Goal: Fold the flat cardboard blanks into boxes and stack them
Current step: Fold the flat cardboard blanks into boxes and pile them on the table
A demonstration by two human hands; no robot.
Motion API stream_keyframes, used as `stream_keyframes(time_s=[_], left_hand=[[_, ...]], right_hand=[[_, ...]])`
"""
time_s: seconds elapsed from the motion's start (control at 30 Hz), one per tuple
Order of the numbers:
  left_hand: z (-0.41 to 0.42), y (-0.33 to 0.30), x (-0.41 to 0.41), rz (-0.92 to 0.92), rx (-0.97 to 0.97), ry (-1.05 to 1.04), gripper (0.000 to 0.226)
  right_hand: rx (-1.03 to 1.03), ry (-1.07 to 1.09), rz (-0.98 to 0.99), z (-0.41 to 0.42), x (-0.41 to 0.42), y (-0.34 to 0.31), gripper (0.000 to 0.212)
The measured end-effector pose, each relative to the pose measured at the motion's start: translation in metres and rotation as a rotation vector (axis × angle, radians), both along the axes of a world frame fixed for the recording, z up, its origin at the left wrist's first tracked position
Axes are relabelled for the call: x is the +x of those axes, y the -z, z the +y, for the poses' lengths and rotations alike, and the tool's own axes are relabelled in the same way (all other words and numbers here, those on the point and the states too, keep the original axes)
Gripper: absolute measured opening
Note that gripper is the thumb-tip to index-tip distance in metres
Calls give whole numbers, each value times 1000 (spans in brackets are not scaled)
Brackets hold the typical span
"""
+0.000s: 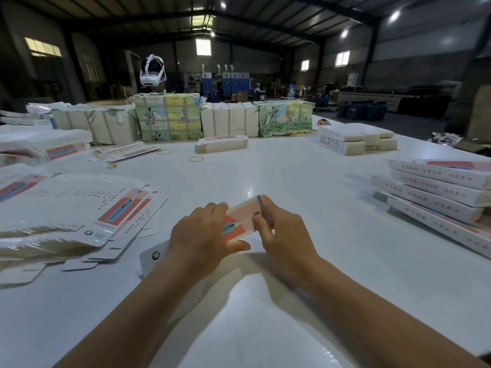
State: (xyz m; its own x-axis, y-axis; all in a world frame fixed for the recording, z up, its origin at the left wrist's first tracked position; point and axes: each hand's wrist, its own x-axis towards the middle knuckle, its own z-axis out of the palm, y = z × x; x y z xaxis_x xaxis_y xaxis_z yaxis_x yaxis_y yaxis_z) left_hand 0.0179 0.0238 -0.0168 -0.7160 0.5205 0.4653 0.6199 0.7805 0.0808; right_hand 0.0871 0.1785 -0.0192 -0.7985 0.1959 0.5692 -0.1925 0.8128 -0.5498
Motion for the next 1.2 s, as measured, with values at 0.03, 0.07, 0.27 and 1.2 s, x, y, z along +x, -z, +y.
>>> stream_keyframes(time_s=[0.03, 0.07, 0.27, 1.2], left_hand=[[0, 0, 0, 10, 15, -5, 83], [-1, 0, 0, 29, 30, -8, 81], [-2, -4, 4, 111, 56, -11, 80], [-3, -10, 10, 289, -70, 5, 81]], right_hand=[[31, 3, 12, -2, -1, 1, 32], [5, -3, 20, -4, -1, 2, 31], [-875, -199, -42, -2, 1, -13, 26], [-196, 64, 89, 3, 5, -10, 22]])
